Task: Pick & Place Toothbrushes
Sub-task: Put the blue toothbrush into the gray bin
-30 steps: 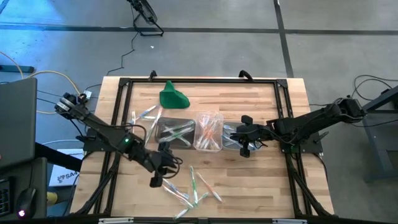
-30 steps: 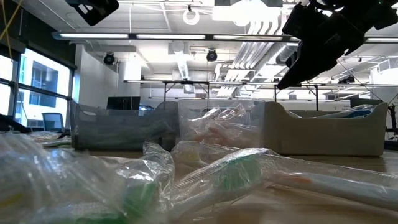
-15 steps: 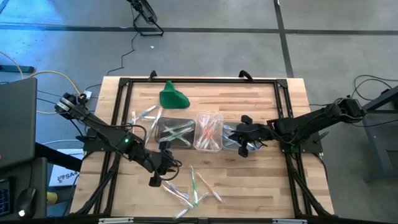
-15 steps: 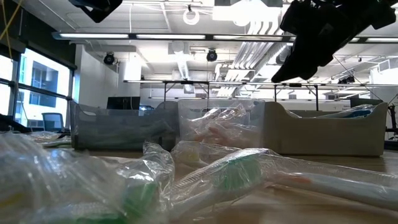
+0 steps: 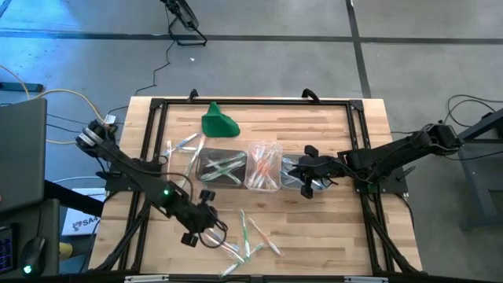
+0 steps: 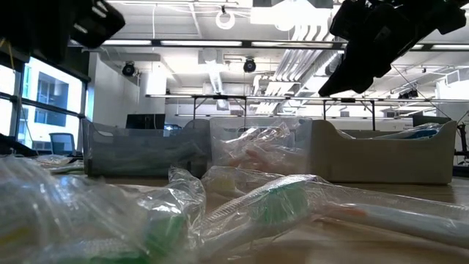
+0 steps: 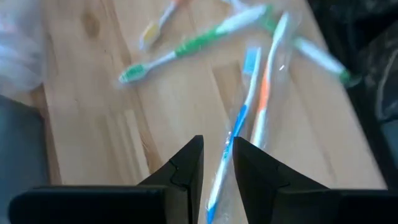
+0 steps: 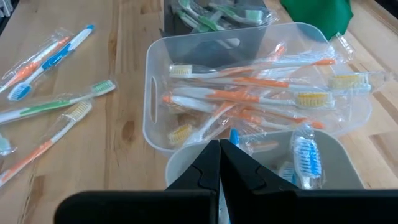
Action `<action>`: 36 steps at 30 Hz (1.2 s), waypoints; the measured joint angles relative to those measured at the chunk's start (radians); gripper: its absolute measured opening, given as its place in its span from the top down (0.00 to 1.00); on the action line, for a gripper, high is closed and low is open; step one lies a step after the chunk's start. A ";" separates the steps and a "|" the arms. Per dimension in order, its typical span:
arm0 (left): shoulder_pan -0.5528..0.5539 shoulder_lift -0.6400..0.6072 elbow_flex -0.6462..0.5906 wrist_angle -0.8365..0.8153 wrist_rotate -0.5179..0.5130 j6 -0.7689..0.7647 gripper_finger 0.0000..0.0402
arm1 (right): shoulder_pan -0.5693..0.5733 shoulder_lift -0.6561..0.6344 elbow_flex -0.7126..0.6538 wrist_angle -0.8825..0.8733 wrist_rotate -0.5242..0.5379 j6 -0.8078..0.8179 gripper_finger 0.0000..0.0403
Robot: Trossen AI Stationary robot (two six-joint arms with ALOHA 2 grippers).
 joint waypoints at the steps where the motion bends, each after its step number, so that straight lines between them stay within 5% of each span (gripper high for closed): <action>1: -0.001 0.014 0.000 0.001 -0.001 0.000 0.80 | 0.000 0.000 0.000 0.000 0.000 0.000 0.99; 19: 0.001 0.304 0.000 0.026 0.129 -0.035 0.80 | 0.000 0.000 0.000 0.003 -0.003 0.002 0.99; 36: 0.001 0.328 0.002 0.022 0.132 -0.053 0.80 | 0.000 0.000 0.000 0.002 -0.004 0.000 0.99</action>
